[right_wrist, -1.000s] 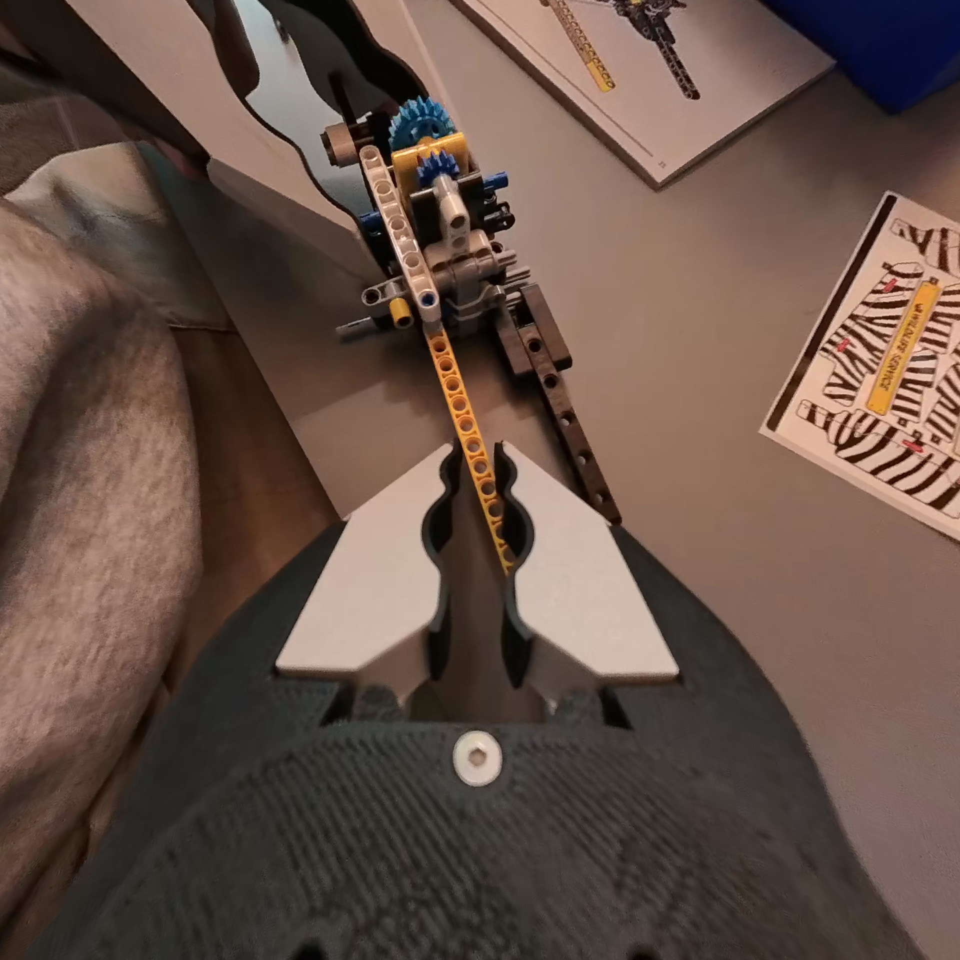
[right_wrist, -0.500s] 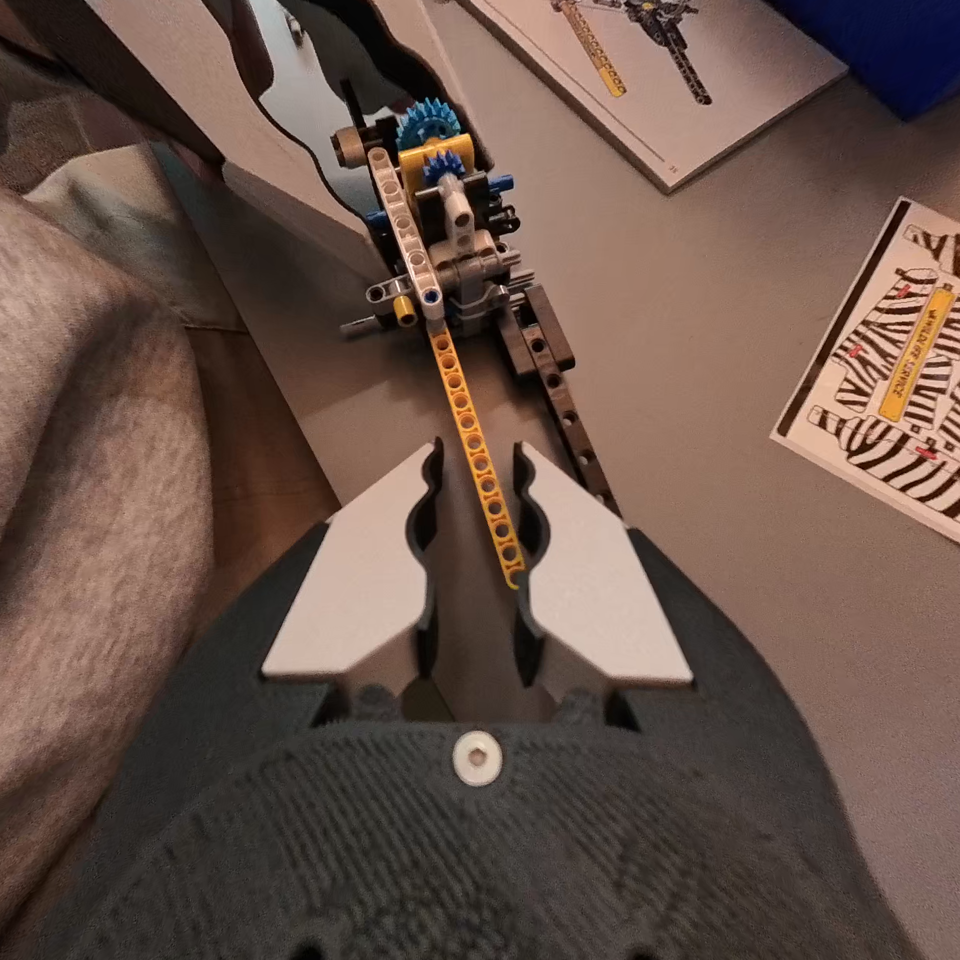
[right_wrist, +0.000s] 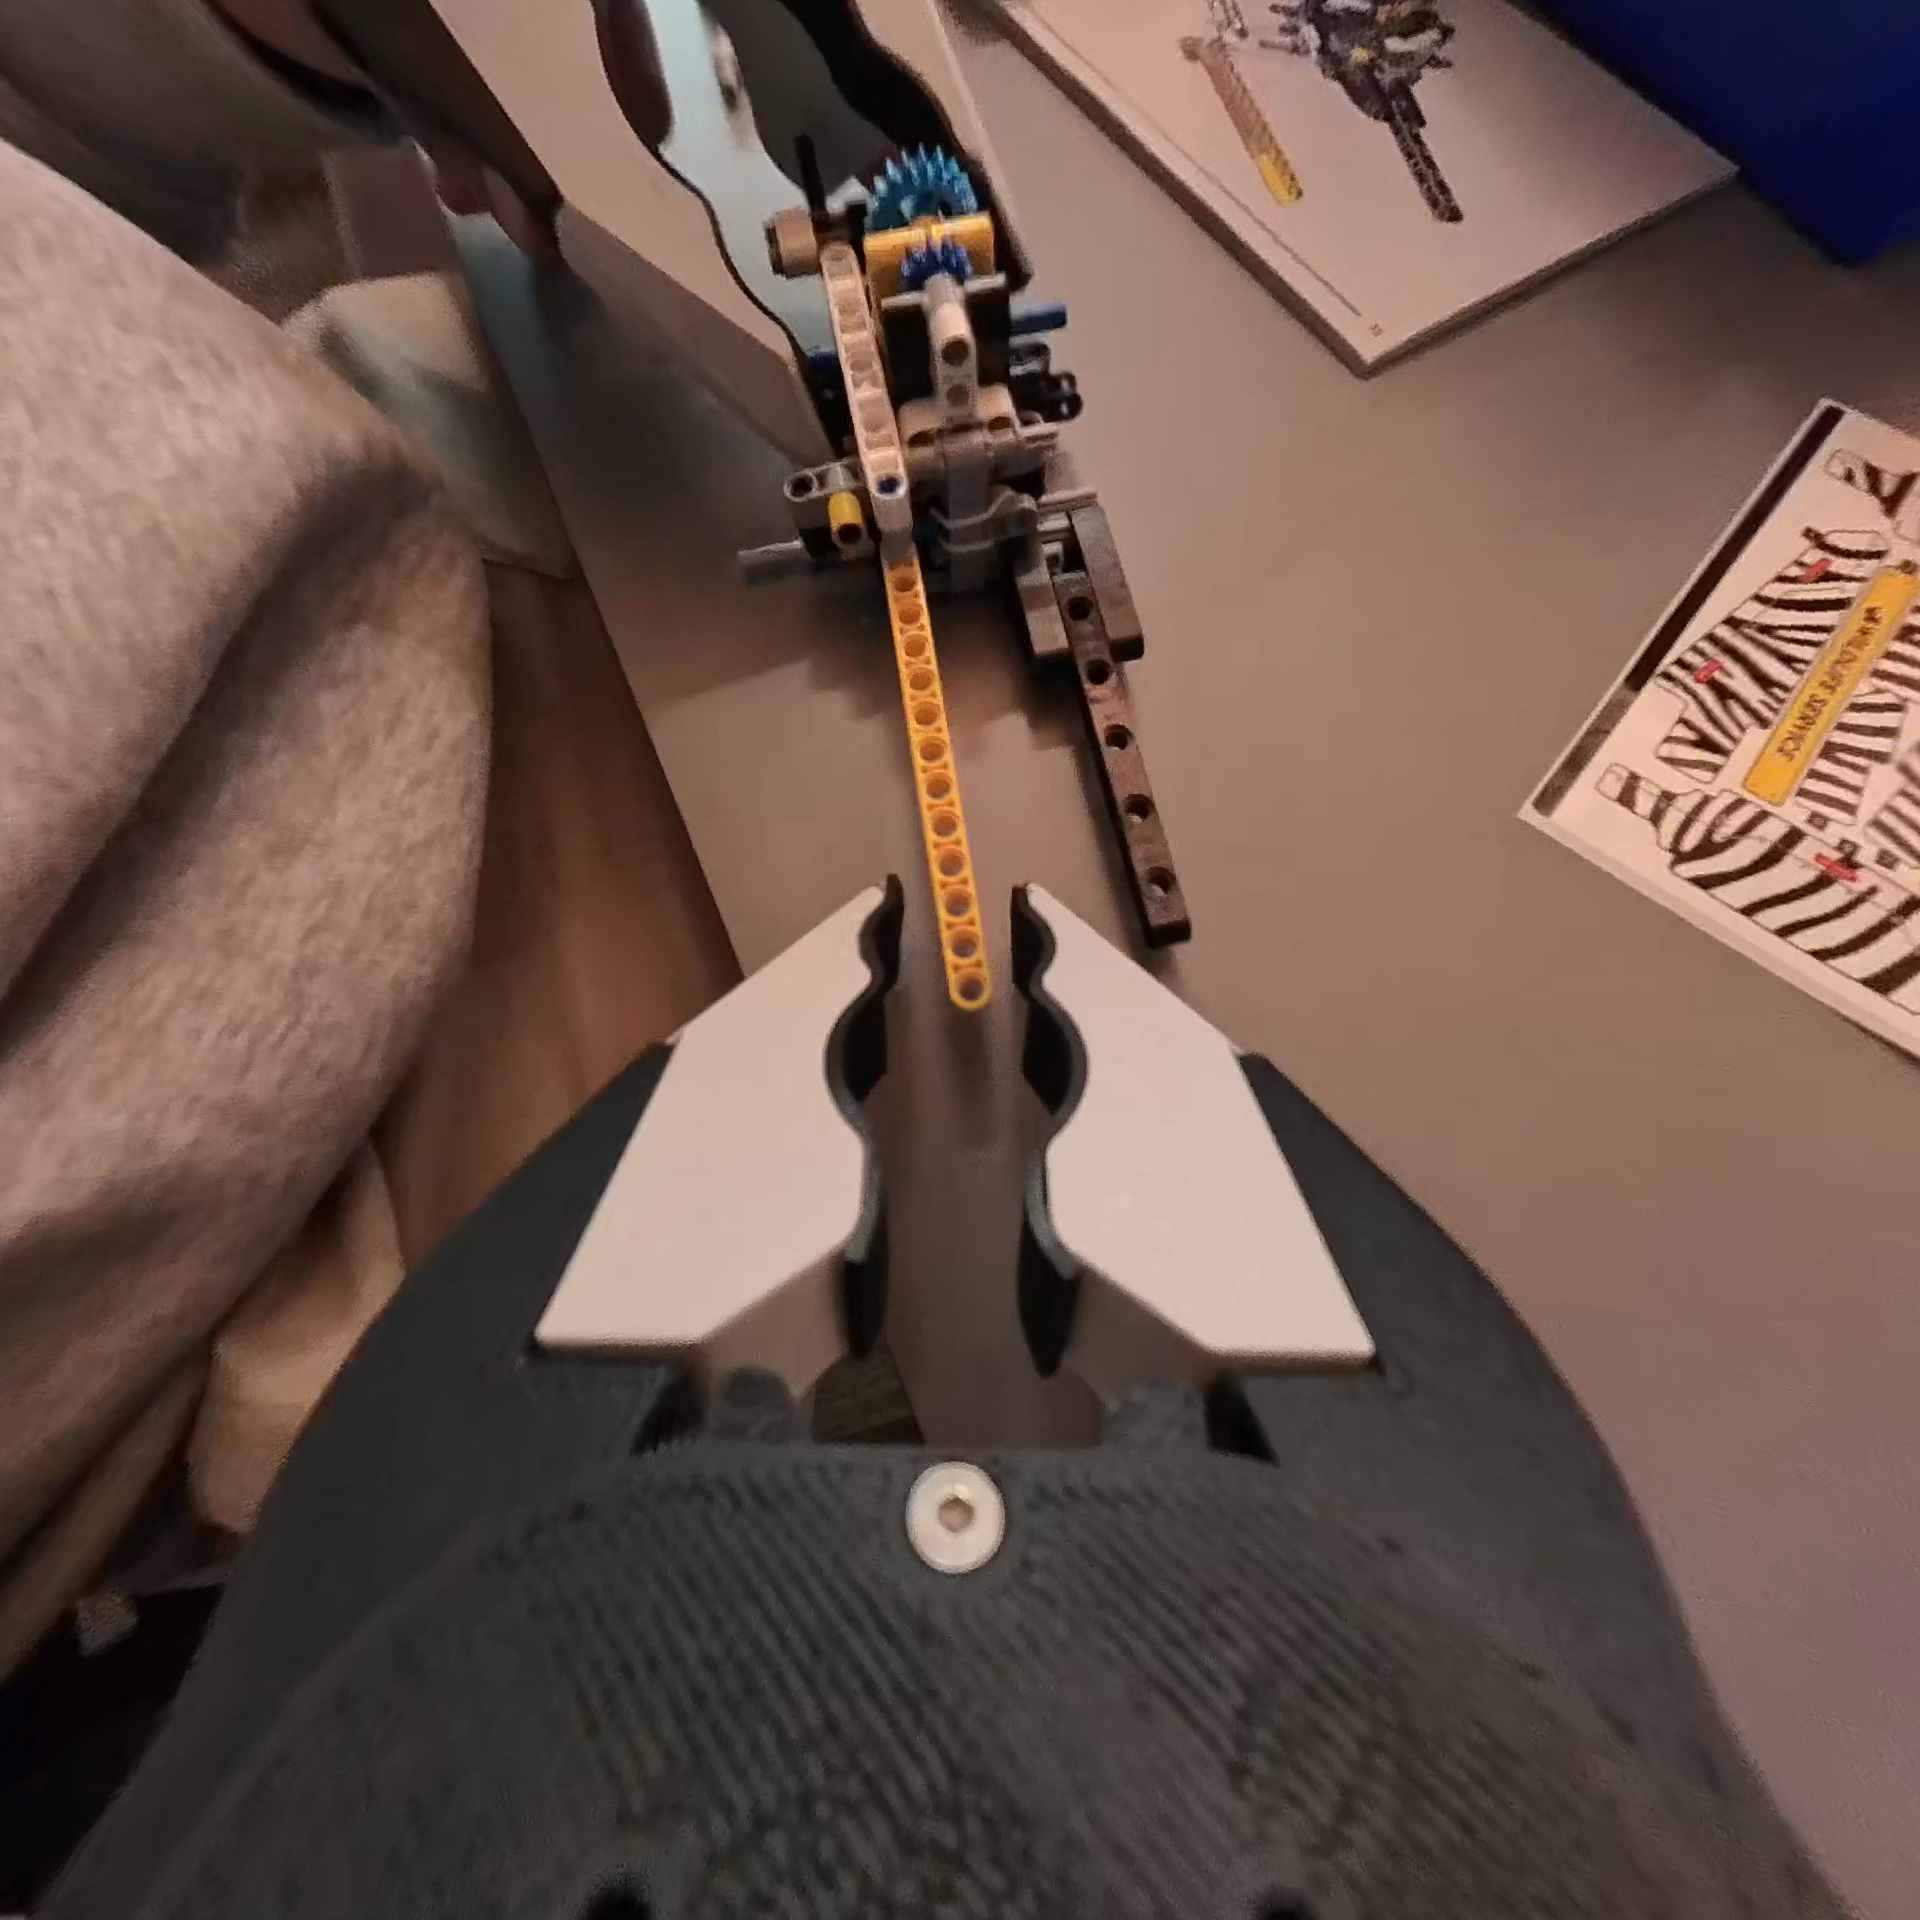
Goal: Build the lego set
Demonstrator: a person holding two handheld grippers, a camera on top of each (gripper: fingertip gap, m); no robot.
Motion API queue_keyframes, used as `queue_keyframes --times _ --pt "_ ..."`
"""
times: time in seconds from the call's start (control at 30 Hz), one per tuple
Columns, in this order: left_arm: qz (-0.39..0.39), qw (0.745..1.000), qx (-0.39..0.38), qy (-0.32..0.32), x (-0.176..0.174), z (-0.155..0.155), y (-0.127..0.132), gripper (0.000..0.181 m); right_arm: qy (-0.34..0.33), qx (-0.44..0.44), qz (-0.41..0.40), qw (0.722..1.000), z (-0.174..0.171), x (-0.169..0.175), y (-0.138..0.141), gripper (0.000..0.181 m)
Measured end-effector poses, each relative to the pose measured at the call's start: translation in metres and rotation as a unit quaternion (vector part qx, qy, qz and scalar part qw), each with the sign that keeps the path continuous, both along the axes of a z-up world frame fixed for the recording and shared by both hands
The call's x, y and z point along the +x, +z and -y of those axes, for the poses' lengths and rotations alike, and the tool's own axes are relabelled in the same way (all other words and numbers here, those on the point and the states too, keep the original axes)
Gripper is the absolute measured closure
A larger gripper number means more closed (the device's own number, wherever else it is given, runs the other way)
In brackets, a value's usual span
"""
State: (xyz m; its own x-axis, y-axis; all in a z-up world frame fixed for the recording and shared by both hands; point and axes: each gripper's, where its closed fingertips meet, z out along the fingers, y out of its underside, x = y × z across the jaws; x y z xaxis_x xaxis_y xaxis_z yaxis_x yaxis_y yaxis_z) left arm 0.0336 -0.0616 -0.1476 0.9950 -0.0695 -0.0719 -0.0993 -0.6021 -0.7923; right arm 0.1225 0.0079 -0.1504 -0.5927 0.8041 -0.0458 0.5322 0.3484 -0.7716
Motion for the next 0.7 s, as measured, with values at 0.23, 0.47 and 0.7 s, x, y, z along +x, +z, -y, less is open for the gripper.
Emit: queue_keyframes --times 0.23,0.47,0.7 --pt "0.001 1.000 0.000 0.003 -0.001 0.001 0.000 0.123 0.012 -0.013 0.001 1.000 0.003 0.002 0.002 0.162" --pt "0.003 1.000 0.001 0.005 -0.002 0.001 0.000 0.121 0.026 0.029 0.005 0.999 0.007 0.003 -0.008 0.173" --pt "0.009 1.000 0.000 0.004 -0.002 0.002 0.000 0.120 0.047 0.052 -0.011 0.997 0.011 0.005 -0.008 0.175"
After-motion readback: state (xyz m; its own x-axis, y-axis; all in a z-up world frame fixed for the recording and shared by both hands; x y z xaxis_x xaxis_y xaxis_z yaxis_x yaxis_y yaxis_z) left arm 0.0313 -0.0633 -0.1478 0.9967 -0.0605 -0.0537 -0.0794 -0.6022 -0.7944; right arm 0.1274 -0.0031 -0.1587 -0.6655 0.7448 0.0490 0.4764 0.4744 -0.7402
